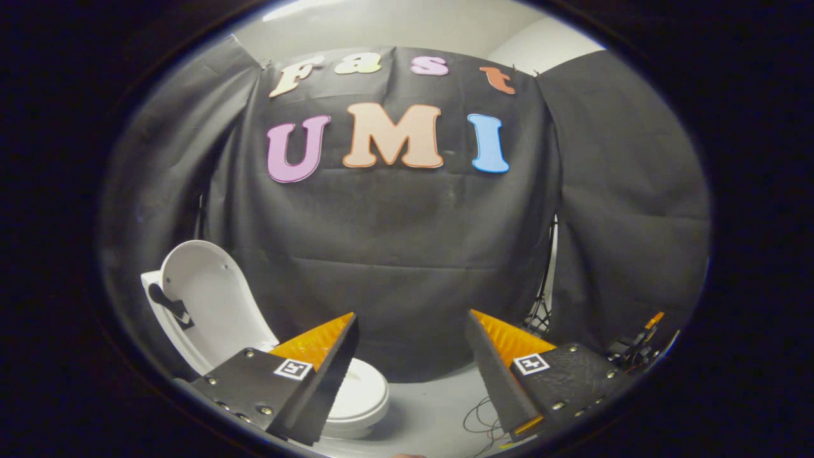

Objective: Open the toilet lid.

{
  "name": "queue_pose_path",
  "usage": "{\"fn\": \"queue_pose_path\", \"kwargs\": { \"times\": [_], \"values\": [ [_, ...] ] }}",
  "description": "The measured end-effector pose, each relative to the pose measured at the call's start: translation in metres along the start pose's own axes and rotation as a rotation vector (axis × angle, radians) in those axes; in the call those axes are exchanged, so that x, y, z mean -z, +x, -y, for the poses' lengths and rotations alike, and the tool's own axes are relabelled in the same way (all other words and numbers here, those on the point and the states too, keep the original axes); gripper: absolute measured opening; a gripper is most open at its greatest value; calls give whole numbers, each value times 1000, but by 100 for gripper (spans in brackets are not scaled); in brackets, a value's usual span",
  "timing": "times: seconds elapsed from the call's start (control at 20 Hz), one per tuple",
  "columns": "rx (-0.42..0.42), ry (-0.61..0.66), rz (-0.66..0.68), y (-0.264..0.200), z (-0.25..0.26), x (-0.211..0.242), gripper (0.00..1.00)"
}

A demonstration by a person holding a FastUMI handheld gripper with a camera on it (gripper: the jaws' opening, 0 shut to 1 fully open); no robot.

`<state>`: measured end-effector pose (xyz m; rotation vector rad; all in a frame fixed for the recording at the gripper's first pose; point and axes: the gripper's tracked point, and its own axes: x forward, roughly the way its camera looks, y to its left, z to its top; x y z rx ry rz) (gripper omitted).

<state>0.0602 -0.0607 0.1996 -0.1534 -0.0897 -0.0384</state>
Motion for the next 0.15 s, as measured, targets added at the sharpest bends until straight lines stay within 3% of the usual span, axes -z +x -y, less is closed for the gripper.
{"fn": "queue_pose_path", "kwargs": {
  "times": [0.15],
  "values": [
    [14, 23, -8, -8, 9, 11, 99]
  ]
}}
